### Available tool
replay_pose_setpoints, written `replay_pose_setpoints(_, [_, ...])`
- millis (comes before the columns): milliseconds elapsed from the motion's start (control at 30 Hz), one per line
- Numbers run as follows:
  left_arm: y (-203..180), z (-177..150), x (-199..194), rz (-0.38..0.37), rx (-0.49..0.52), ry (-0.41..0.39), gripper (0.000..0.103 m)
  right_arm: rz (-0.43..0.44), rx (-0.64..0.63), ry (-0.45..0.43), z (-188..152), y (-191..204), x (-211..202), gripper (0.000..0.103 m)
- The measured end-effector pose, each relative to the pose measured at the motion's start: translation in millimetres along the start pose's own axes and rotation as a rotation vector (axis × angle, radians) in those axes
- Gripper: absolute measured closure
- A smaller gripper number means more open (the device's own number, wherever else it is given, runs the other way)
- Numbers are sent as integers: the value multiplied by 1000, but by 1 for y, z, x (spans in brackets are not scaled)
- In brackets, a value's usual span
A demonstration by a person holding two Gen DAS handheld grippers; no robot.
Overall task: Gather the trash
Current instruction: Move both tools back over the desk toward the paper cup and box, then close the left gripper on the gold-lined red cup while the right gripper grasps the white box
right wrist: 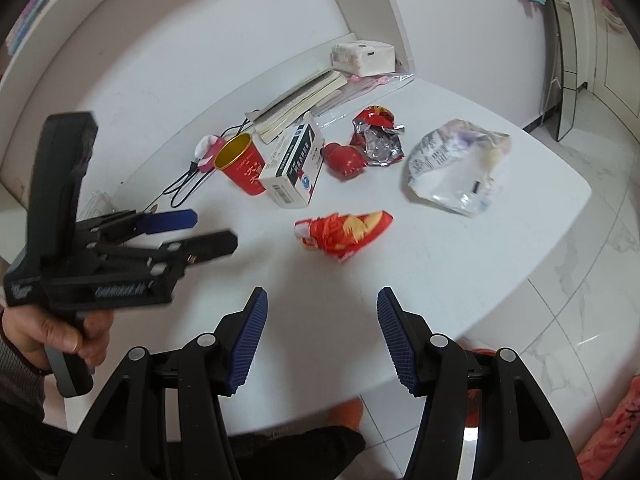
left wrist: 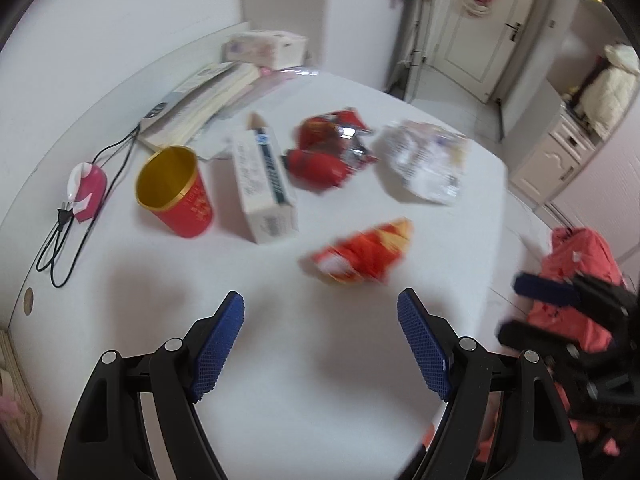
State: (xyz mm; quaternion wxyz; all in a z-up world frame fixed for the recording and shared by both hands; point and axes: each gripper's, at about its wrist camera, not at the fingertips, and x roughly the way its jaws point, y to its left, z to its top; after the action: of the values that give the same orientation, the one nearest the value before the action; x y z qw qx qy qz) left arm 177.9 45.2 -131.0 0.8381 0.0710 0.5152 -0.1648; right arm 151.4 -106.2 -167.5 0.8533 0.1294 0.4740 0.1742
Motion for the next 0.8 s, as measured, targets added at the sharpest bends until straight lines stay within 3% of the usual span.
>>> replay_pose_setpoints(200, [21, 27, 28, 8, -44, 12, 24, -1, 14, 13, 16, 1, 24, 45])
replay_pose_setpoints(500, [72, 20, 25, 41, -71, 23, 24, 32, -44, 5, 49, 28, 67, 45])
replay_pose_setpoints(800, [116, 34, 41, 44, -12, 36, 24, 11, -60, -10, 82, 59, 108, 45])
